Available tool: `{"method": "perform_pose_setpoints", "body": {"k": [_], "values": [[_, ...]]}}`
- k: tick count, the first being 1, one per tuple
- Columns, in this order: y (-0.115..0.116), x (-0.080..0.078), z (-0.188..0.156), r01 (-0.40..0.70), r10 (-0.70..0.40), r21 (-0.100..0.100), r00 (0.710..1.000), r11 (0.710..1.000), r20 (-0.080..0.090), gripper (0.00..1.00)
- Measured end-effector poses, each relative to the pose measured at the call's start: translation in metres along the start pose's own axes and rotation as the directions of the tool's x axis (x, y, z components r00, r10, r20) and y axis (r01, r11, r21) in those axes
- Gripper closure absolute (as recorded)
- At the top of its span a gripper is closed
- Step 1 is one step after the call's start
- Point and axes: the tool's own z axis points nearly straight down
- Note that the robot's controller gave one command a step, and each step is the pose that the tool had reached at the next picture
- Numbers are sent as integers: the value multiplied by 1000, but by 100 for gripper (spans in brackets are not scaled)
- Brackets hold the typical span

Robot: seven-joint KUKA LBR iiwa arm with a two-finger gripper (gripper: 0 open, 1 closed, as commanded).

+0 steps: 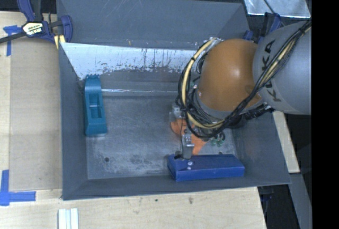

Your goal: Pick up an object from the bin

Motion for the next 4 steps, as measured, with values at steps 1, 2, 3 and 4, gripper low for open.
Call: {"method": "perform_pose_setpoints", "body": {"k": [1,2,3,4], "values": [[0,-2,-4,-1,1,-1,1000,1000,8,0],[-31,-32,27,-37,37,-1,999,999,13,0],[-66,-45,65,-81,81,-1,997,997,8,100],[-66,-45,65,-81,81,-1,997,997,8,100]]}}
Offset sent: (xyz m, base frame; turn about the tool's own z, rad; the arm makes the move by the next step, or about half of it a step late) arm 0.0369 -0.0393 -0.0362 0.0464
